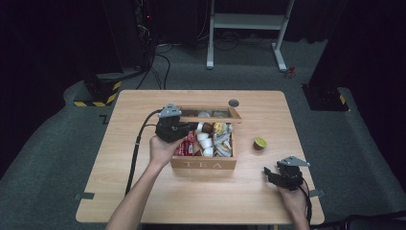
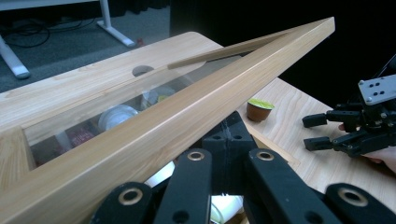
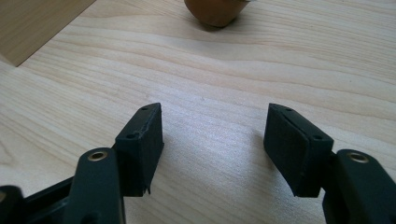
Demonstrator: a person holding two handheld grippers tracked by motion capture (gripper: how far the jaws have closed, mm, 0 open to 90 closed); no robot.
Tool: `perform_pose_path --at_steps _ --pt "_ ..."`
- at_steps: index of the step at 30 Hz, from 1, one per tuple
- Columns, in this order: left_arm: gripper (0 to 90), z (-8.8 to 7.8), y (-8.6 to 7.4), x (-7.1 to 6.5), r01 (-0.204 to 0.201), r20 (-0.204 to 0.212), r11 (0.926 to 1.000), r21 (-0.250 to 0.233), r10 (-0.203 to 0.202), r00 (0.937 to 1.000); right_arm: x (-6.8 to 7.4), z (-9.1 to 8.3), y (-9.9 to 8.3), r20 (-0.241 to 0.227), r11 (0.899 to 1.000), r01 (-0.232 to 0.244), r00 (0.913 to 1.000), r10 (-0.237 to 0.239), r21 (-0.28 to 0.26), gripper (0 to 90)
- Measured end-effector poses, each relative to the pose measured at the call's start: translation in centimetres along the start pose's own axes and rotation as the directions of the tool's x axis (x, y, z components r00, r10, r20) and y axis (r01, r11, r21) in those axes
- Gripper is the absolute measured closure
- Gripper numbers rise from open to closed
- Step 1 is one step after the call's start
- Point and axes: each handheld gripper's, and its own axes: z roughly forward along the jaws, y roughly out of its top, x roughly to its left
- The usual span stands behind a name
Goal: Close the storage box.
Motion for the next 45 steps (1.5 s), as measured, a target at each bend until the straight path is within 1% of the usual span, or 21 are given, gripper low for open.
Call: perform_pose_path --at_steps 1,5,7,10,16,18,20,21,24,28,30,32,36,38,42,45 --pt "89.9 0.0 -0.1 0.0 0.001 0.002 1.0000 0.002 -0.001 1.0000 0.0 0.0 0.0 0.005 1.000 0.000 1.0000 0.000 0.003 34.5" --pt "89.9 0.0 -0.4 -0.1 0.001 0.007 1.0000 0.003 -0.001 1.0000 0.0 0.0 0.0 0.011 1.000 -0.007 0.9999 0.007 0.005 32.8" --pt "89.9 0.0 -0.6 -0.2 -0.007 0.008 1.0000 0.000 0.007 0.9999 0.1 0.0 0.0 0.015 1.000 -0.011 0.9998 0.011 0.006 32.6" --pt "89.9 0.1 -0.9 -0.4 -0.022 0.004 0.9997 0.008 0.022 0.9997 0.1 0.0 0.0 0.016 1.000 -0.011 0.9998 0.011 0.005 32.6" --pt "89.9 0.1 -1.4 -0.6 -0.012 0.009 0.9998 0.013 0.012 0.9999 0.1 0.1 0.0 0.021 1.000 -0.014 0.9997 0.014 0.006 31.8" --pt "89.9 0.2 -1.5 -0.6 -0.018 0.010 0.9995 0.026 0.017 0.9998 0.1 0.1 0.0 0.021 1.000 -0.015 0.9997 0.015 0.006 31.5" --pt "89.9 0.2 -1.6 -0.8 -0.018 0.016 0.9994 0.028 0.018 0.9997 0.1 0.1 0.0 0.022 1.000 -0.013 0.9997 0.013 0.006 31.5" --pt "89.9 0.2 -1.7 -0.8 -0.019 0.022 0.9994 0.028 0.019 0.9996 0.1 0.1 0.0 0.021 1.000 -0.015 0.9997 0.015 0.006 31.5" --pt "89.8 0.4 -2.3 -1.0 -0.019 0.033 0.9988 0.046 0.018 0.9993 0.1 0.1 0.0 0.021 1.000 -0.013 0.9997 0.013 0.006 31.5" --pt "89.8 0.5 -3.0 -1.1 -0.020 0.042 0.9984 0.052 0.018 0.9989 0.1 0.1 0.0 0.021 1.000 -0.014 0.9997 0.014 0.007 31.3" --pt "89.8 0.5 -3.5 -1.1 -0.012 0.053 0.9987 0.049 0.010 0.9985 0.1 0.1 0.0 0.024 1.000 -0.015 0.9996 0.015 0.008 30.5" --pt "89.8 0.6 -3.9 -1.1 -0.002 0.065 0.9984 0.057 -0.002 0.9979 0.0 0.1 0.0 0.024 1.000 -0.015 0.9996 0.015 0.008 30.4" --pt "89.9 0.8 -4.4 -1.3 -0.006 0.063 0.9976 0.069 0.002 0.9980 0.0 0.1 0.0 0.025 1.000 -0.017 0.9996 0.017 0.009 30.1" --pt "89.9 0.9 -4.7 -1.4 -0.014 0.060 0.9979 0.063 0.010 0.9981 0.0 0.1 0.0 0.024 1.000 -0.017 0.9996 0.017 0.009 30.1" --pt "89.8 1.0 -5.3 -1.6 0.003 0.066 0.9980 0.063 -0.007 0.9978 0.0 0.1 0.0 0.025 1.000 -0.017 0.9996 0.017 0.009 30.0" --pt "89.7 1.2 -5.8 -1.6 -0.003 0.066 0.9971 0.076 -0.002 0.9978 0.0 0.1 0.0 0.025 1.000 -0.017 0.9995 0.017 0.009 30.0"
